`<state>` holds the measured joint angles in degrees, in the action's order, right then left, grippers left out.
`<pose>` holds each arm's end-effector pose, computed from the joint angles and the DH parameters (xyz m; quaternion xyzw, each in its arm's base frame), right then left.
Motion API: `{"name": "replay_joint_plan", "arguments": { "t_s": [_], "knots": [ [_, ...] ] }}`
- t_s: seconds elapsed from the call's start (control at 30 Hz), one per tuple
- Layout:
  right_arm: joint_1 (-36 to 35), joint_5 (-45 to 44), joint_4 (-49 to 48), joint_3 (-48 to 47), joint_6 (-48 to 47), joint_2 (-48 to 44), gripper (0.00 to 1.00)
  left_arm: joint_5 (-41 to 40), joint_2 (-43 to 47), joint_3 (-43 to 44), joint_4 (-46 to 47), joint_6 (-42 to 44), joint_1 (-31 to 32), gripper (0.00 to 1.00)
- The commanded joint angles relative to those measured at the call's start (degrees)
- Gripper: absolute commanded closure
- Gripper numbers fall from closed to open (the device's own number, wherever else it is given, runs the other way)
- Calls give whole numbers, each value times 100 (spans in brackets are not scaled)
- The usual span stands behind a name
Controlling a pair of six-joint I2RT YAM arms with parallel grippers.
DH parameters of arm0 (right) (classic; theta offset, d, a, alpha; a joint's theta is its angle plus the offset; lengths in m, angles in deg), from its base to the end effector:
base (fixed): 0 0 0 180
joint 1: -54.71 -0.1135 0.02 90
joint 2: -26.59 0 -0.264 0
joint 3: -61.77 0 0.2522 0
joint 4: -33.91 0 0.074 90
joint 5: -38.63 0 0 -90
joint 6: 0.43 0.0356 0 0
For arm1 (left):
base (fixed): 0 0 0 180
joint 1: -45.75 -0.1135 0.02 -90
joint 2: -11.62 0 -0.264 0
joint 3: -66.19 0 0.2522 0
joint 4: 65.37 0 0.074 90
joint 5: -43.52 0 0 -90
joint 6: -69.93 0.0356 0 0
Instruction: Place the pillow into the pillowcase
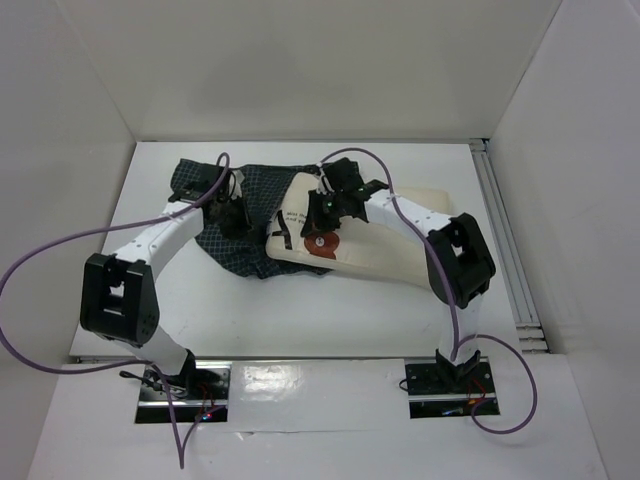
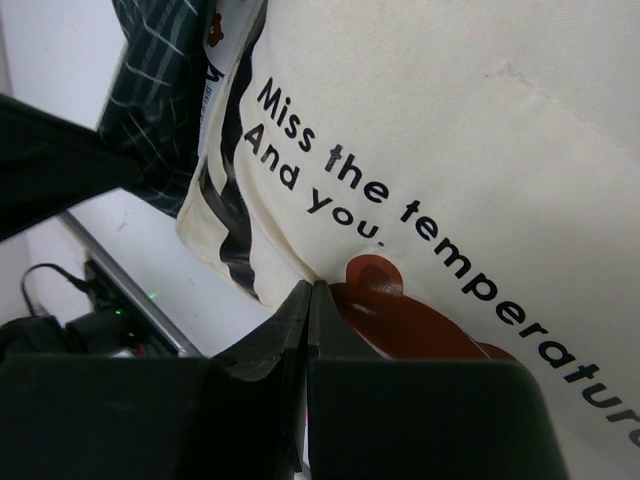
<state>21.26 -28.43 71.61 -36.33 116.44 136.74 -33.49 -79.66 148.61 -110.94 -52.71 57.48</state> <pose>0.3483 0.2467 0.2272 -0.1211 0.9147 0.3309 0.1977 0.3296 -0.0766 0.2502 -0.1377 0.9367 -0.2143 0.2403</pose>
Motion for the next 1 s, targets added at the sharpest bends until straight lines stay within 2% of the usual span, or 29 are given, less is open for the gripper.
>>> {"name": "replay_joint_plan", "arguments": {
  "t_s": [0.0,0.23,0.47,0.7,0.8,0.83,0.9,0.93,0.97],
  "knots": [
    [216,290,-513,-268,589,95,100,466,260,-169,-282,398,14,100],
    [216,290,-725,-320,960,639,100,915,515,-12,-510,680,66,100],
    [-187,-369,-558,-760,917,1034,100,1521,402,533,-686,803,67,100],
    [-583,-1124,-197,-805,504,816,100,2066,-204,1421,-686,751,67,100],
    [-644,-1055,-687,-427,450,396,100,1762,-433,1649,-843,751,189,100],
    [-645,-1055,-829,-278,450,280,100,1603,-530,1772,-957,751,190,95],
    [-645,-1055,-935,4,381,139,100,1130,-785,1965,-1351,812,190,72],
    [-645,-994,-988,74,319,139,100,1005,-786,2054,-1415,812,190,41],
    [-645,-941,-1049,136,319,139,100,890,-786,2211,-1415,812,190,24]
  ]
}}
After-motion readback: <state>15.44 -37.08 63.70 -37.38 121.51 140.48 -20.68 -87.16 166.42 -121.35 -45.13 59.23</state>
